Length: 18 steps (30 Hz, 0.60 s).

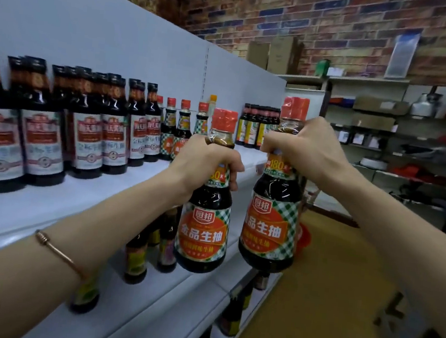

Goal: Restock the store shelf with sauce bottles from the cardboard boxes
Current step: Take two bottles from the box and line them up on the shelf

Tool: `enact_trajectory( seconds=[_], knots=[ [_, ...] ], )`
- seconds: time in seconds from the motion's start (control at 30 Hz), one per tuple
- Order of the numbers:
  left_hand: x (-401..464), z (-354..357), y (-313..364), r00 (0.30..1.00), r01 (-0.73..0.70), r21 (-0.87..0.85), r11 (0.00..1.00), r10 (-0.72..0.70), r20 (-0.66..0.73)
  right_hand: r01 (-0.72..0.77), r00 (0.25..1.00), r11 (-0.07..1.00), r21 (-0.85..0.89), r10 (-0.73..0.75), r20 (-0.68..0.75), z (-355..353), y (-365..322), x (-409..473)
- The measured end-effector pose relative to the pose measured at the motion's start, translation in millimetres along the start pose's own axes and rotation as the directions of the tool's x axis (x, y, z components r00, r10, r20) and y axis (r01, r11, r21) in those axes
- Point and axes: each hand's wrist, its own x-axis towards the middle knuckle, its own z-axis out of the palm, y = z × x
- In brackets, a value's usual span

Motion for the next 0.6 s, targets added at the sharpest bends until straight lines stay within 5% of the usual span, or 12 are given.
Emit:
enact_trajectory(
  seconds=[0.6],
  knots=[
    [254, 53, -96, 0.979, 0.050, -0.010, 0.999, -0.051, -0.199, 0.071, 0.995, 0.982, 0.174, -0.081, 0.050, 4, 212, 211]
  ],
)
